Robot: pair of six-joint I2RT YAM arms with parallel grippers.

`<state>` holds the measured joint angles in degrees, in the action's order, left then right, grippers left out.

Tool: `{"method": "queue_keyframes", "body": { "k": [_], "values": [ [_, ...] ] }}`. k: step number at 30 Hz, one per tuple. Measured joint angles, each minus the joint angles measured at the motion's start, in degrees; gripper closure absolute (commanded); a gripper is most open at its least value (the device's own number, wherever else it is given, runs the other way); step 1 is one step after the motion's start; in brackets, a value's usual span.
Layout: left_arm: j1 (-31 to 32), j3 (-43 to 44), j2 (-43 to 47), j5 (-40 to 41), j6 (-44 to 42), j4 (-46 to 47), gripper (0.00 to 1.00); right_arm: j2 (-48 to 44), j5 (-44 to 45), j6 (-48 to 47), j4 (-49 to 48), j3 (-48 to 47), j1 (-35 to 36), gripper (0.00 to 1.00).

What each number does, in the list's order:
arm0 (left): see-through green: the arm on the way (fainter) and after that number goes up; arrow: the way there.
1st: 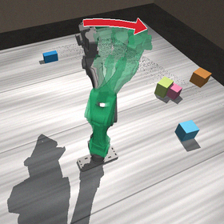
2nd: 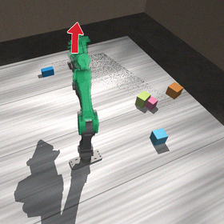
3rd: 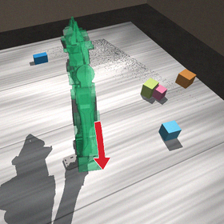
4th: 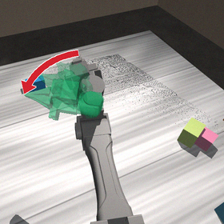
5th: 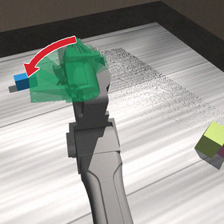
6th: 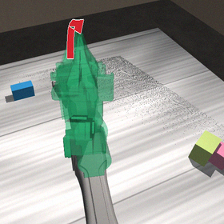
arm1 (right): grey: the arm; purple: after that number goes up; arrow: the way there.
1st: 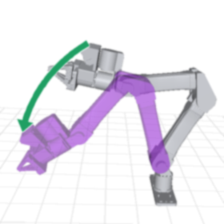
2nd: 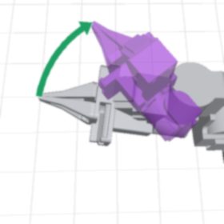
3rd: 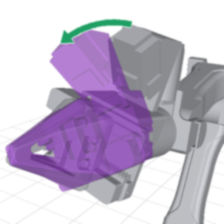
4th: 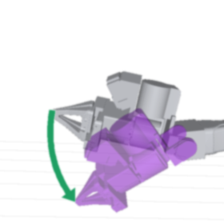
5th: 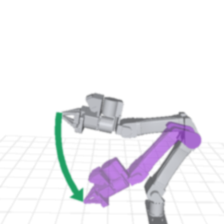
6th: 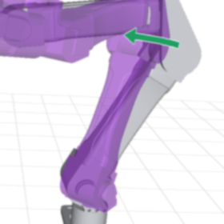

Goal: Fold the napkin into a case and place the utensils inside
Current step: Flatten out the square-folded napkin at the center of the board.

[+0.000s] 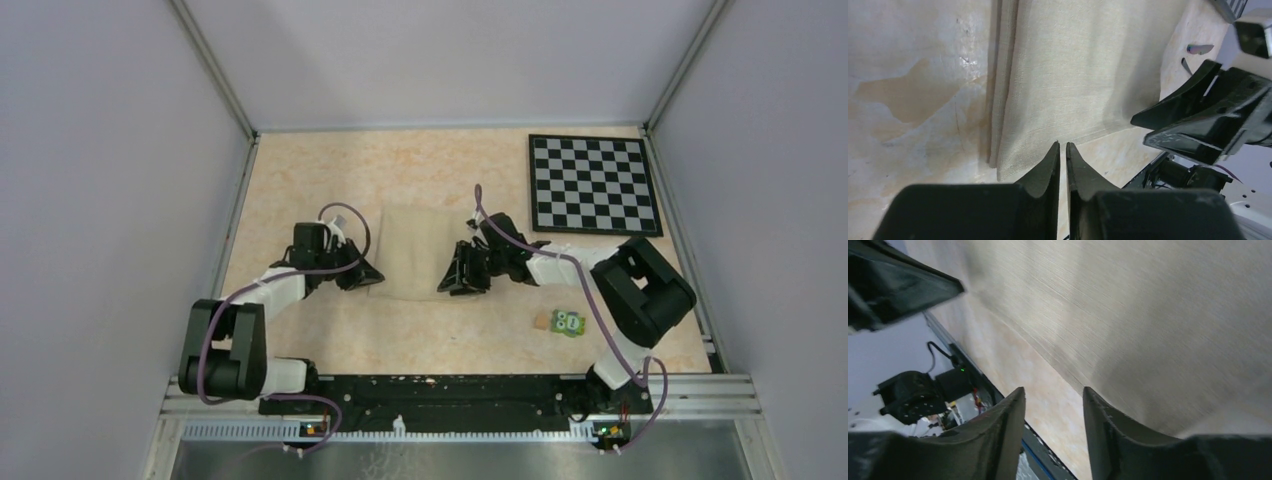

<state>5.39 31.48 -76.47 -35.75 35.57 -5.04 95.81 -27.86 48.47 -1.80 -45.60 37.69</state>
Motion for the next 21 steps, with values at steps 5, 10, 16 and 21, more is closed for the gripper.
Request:
{"method": "queue_keyframes", "body": {
  "k": [5,10,16,21],
  "values": [
    [0.0,-3.1,-4.9,-0.2,0.5,2.7,0.96,4.0,-3.7,-0.5,-6.0,-6.9,0.0,0.46],
    [0.0,-4.3,-6.5,-0.6,1.8,5.1,0.99,16.2,-8.0,3.8,-20.1,-19.2,0.0,0.46],
    [0.0,-4.7,-6.5,-0.4,2.5,5.9,1.00,29.7,-10.1,9.2,-29.8,-25.9,0.4,0.42],
    [0.0,-4.7,-6.5,-0.2,2.6,5.9,1.00,34.7,-9.8,9.1,-29.5,-33.1,1.4,0.28]
  ]
}}
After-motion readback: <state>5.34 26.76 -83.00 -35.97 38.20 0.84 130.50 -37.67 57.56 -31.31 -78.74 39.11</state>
